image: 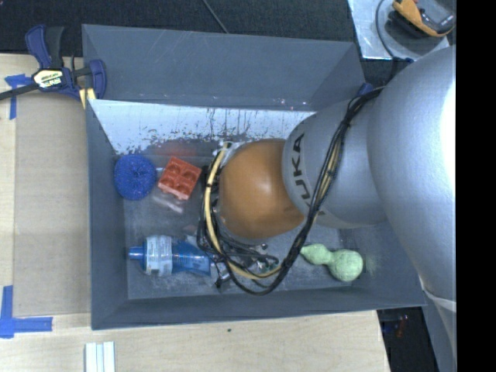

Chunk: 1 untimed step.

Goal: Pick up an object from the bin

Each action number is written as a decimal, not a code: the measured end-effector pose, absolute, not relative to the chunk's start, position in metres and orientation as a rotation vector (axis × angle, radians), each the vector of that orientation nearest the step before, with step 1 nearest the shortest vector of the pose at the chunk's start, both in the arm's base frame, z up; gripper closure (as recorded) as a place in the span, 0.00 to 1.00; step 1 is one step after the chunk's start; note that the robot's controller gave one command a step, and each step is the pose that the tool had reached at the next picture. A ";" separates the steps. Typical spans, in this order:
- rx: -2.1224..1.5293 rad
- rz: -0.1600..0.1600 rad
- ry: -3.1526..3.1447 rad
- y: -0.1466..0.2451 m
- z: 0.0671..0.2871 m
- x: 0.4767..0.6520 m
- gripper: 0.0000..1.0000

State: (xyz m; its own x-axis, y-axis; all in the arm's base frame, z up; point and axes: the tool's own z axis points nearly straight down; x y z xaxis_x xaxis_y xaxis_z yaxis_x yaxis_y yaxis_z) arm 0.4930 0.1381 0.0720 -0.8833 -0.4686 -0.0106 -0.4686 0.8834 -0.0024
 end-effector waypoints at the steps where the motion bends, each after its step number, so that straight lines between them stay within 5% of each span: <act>1: -0.756 0.000 3.038 0.138 0.072 0.493 1.00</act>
Offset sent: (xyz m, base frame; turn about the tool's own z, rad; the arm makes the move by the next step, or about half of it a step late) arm 0.0000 0.0000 0.0000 0.0000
